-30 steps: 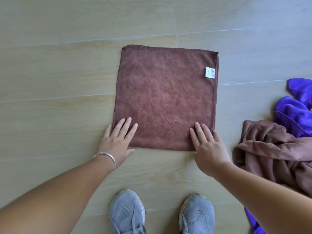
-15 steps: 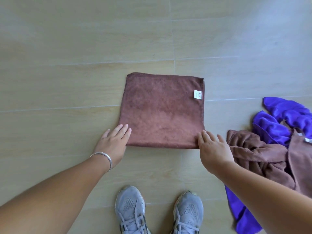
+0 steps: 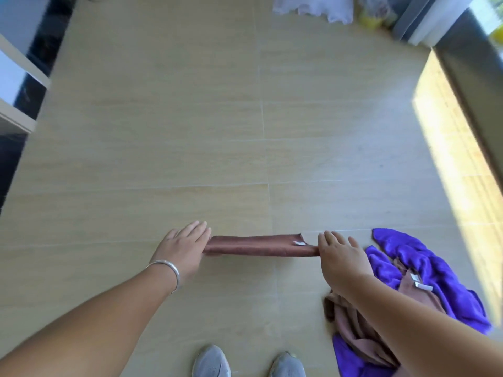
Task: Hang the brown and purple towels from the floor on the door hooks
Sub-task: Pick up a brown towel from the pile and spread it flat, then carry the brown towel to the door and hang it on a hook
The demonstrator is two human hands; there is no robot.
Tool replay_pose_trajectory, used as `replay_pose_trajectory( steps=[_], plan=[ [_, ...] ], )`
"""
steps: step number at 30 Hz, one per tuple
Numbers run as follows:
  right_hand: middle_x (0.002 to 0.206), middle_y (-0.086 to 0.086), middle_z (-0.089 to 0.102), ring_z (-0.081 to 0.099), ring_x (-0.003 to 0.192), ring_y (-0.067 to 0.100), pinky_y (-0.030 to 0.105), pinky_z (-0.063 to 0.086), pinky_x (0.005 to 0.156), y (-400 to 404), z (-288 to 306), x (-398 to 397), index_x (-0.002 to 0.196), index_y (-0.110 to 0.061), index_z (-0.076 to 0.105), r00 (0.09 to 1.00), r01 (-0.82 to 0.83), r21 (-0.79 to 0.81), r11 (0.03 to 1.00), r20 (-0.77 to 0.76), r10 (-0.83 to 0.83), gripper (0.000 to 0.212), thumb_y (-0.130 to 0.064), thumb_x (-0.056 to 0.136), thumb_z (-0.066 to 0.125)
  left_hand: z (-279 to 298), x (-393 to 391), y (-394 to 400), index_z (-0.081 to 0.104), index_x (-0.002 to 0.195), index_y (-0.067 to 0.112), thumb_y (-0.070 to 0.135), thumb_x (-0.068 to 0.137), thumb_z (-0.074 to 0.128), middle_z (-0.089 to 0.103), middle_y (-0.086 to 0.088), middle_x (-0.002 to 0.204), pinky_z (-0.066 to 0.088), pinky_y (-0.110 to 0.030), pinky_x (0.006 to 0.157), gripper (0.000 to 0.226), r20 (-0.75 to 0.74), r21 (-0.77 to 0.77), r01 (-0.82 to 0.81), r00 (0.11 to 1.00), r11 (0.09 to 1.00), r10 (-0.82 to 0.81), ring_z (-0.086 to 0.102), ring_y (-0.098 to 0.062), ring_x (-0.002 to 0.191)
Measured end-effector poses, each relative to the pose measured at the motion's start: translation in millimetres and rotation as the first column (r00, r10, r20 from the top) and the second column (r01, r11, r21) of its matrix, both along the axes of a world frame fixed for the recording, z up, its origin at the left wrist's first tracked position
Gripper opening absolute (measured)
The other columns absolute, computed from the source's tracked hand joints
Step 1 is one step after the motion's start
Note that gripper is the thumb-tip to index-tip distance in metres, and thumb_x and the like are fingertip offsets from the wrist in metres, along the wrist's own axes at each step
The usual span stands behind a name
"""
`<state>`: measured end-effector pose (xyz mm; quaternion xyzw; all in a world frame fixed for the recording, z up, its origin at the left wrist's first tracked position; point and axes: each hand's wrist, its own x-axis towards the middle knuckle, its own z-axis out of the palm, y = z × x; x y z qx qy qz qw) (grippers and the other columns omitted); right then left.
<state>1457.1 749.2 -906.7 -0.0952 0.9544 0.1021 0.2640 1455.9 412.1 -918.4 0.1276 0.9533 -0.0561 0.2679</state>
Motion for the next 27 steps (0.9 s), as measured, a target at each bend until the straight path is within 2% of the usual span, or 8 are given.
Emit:
replay_pose_trajectory(
  steps=[7, 11, 16, 25, 27],
  plan=[
    [0.127, -0.006, 0.047, 0.040, 0.127, 0.016, 0.032, 0.032, 0.098, -6.5, 106.1, -30.1, 0.123, -0.019, 0.041, 0.999, 0.013, -0.071, 0.997, -0.049, -0.016, 0.041, -0.009, 0.084, 0.037, 105.5, -35.1, -18.6, 0.009, 0.154, 0.025, 0.024, 0.102, 0.031, 0.001, 0.010, 0.162, 0.015, -0.032, 0.117, 0.057, -0.037, 0.001, 0.055, 0.998, 0.998, -0.055, -0.001, -0.007, 0.148],
    [0.126, -0.005, 0.048, 0.039, 0.128, 0.017, 0.033, 0.032, 0.102, -13.9, 177.8, -49.3, 0.118, -0.019, 0.043, 0.996, -0.001, -0.118, 0.993, -0.089, -0.009, 0.037, -0.008, 0.084, 0.037, 177.6, -50.9, -28.3, 0.012, 0.154, 0.024, 0.028, 0.102, 0.029, 0.006, 0.009, 0.162, 0.016, -0.032, 0.117, 0.055, -0.085, 0.000, 0.072, 0.994, 0.997, -0.072, 0.003, -0.008, 0.148],
    [0.131, -0.005, 0.048, 0.037, 0.132, 0.016, 0.032, 0.033, 0.104, -20.3, 274.3, -62.7, 0.123, -0.019, 0.044, 0.988, -0.011, -0.131, 0.991, -0.152, -0.009, 0.039, -0.010, 0.086, 0.035, 275.5, -65.1, -33.2, 0.017, 0.154, 0.023, 0.031, 0.103, 0.031, 0.011, 0.009, 0.161, 0.019, -0.030, 0.116, 0.053, -0.136, 0.031, 0.058, 0.989, 0.998, -0.053, 0.010, -0.008, 0.147],
    [0.117, -0.007, 0.054, 0.045, 0.124, 0.016, 0.030, 0.037, 0.097, -22.0, 440.0, -81.0, 0.114, -0.023, 0.052, 0.947, -0.065, -0.223, 0.973, -0.320, -0.010, 0.034, -0.012, 0.084, 0.039, 450.5, -80.3, -38.2, 0.018, 0.154, 0.022, 0.028, 0.104, 0.031, 0.013, 0.008, 0.161, 0.018, -0.027, 0.115, 0.052, -0.289, 0.064, 0.052, 0.957, 0.997, -0.032, 0.013, -0.008, 0.147],
    [0.121, -0.007, 0.054, 0.045, 0.125, 0.016, 0.030, 0.036, 0.099, -24.9, 475.1, -86.8, 0.115, -0.024, 0.052, 0.932, -0.078, -0.229, 0.970, -0.363, -0.011, 0.035, -0.011, 0.085, 0.039, 487.1, -85.5, -40.7, 0.017, 0.154, 0.022, 0.028, 0.104, 0.029, 0.012, 0.009, 0.161, 0.016, -0.027, 0.116, 0.052, -0.326, 0.073, 0.038, 0.945, 0.997, -0.012, 0.011, -0.008, 0.147]
  ],
)
